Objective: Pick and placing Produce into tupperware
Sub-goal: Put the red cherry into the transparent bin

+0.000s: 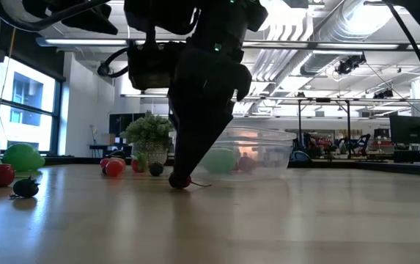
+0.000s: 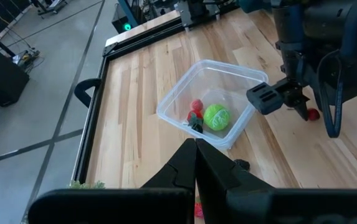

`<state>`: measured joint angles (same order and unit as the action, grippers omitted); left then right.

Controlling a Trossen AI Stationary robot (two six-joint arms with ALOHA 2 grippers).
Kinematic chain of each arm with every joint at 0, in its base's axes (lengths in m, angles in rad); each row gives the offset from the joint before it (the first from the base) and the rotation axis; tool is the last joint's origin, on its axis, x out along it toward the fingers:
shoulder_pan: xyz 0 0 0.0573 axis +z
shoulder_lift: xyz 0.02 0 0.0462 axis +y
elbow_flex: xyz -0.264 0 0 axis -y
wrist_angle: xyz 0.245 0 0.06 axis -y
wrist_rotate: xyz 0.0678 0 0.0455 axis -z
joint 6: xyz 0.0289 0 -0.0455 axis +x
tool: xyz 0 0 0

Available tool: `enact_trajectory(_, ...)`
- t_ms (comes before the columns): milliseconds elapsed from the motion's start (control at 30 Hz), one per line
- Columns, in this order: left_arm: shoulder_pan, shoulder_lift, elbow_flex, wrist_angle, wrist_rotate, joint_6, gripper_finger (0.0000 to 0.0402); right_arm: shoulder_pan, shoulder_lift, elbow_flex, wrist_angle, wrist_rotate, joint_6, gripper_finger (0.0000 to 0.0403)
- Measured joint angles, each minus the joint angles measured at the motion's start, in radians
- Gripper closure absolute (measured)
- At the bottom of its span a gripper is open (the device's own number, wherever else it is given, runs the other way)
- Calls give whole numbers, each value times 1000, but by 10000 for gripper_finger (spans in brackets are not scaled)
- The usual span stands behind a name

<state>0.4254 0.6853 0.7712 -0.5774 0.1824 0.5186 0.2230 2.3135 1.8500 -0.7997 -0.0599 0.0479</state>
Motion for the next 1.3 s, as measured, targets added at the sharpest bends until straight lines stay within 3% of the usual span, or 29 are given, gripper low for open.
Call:
enact_trajectory(433,0,0,0,0,0,0,401,0,0,0,-31,25,4,273)
enact_trajectory(800,0,0,0,0,0,0,401,0,0,0,0,-1,4,327)
enact_trajectory(1300,0,0,0,0,0,0,401,0,0,0,8,-1,41,359)
